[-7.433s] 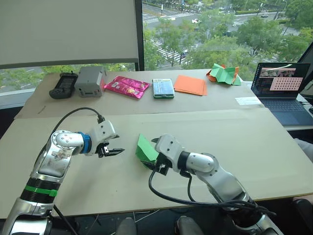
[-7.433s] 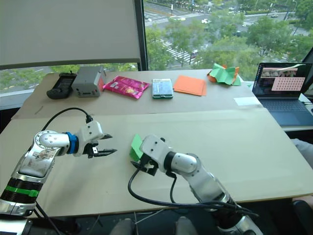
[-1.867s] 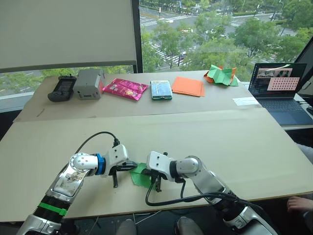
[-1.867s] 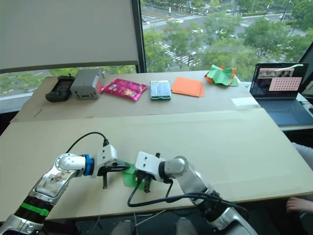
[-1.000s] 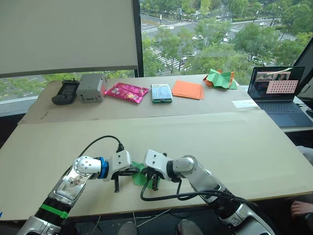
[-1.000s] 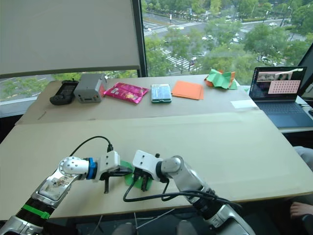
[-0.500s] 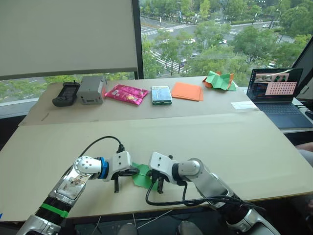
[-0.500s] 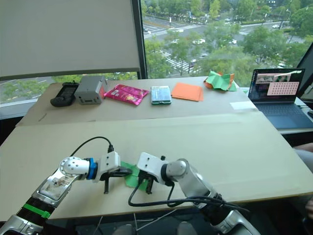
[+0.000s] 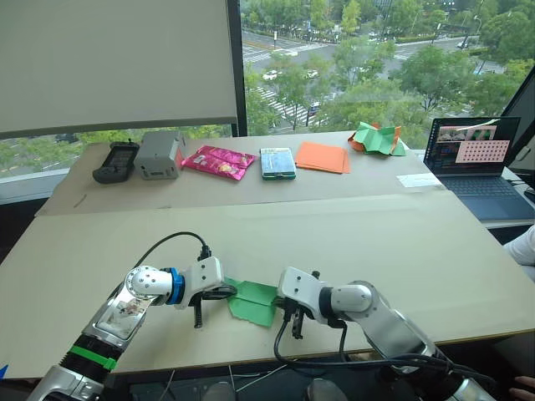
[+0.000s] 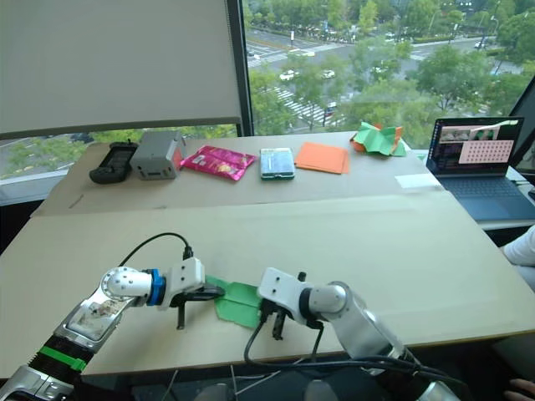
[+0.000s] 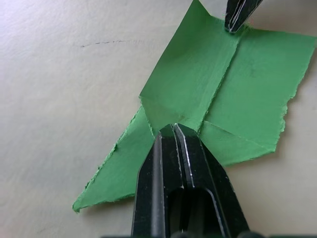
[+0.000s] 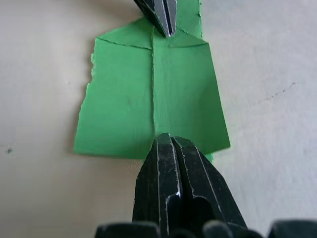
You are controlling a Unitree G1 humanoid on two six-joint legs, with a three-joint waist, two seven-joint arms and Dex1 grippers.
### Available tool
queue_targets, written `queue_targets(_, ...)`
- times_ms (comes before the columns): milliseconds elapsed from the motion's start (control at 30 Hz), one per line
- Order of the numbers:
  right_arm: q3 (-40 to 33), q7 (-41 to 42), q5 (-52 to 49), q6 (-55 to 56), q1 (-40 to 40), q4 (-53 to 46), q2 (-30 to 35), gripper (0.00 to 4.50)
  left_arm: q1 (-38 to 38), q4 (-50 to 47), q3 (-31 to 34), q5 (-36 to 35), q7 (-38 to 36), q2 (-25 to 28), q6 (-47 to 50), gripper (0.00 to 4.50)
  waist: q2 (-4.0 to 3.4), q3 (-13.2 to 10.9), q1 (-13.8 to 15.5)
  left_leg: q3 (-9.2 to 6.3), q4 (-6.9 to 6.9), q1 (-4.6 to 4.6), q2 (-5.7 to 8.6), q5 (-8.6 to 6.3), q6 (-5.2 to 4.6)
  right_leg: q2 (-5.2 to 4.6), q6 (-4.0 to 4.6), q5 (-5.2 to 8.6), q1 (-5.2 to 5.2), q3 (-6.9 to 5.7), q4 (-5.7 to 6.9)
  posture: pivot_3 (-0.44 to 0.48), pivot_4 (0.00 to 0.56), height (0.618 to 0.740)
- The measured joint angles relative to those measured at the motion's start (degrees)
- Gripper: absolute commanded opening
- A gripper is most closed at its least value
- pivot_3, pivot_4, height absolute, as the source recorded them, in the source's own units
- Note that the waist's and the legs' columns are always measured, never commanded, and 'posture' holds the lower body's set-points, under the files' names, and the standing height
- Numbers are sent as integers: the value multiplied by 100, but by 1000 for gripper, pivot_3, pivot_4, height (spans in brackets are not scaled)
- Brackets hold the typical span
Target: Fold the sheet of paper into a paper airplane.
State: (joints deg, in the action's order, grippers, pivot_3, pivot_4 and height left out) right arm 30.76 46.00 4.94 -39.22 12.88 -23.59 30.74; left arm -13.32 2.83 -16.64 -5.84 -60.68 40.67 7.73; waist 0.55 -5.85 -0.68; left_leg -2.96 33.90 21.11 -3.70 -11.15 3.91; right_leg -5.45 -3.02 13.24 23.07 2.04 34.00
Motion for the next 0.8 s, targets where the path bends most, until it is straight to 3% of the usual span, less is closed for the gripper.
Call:
queue_targets(233,-486,11,-437,-23,-275,-324,134,25,-67,59,56,-1,-9,4,-23,0,27,-25,-4,2,2,4,-1,-2,4,-10,-5,67,2,-12,0,0,150,706)
queue_targets(400,-1047,-24,-1105,-75,102,-669,-453,25,-78,70,151,1,-6,30,-23,0,-10,-105,-25,-1,-3,3,-3,-2,3,-1,-5,67,15,-12,1,0,150,706)
queue_targets(600,-471,-389,-879,-13,594,-15,-927,25,-77,28,165,0,0,-8,-23,0,-10,-99,-3,0,-5,4,-9,-2,2,5,-5,67,13,-13,2,0,150,706)
queue_targets(800,-179,-587,-484,213,655,928,-886,25,-33,-82,317,-90,30,-19,126,0,0,-118,-12,3,-6,8,-10,-1,2,6,-5,67,17,-11,1,0,150,706)
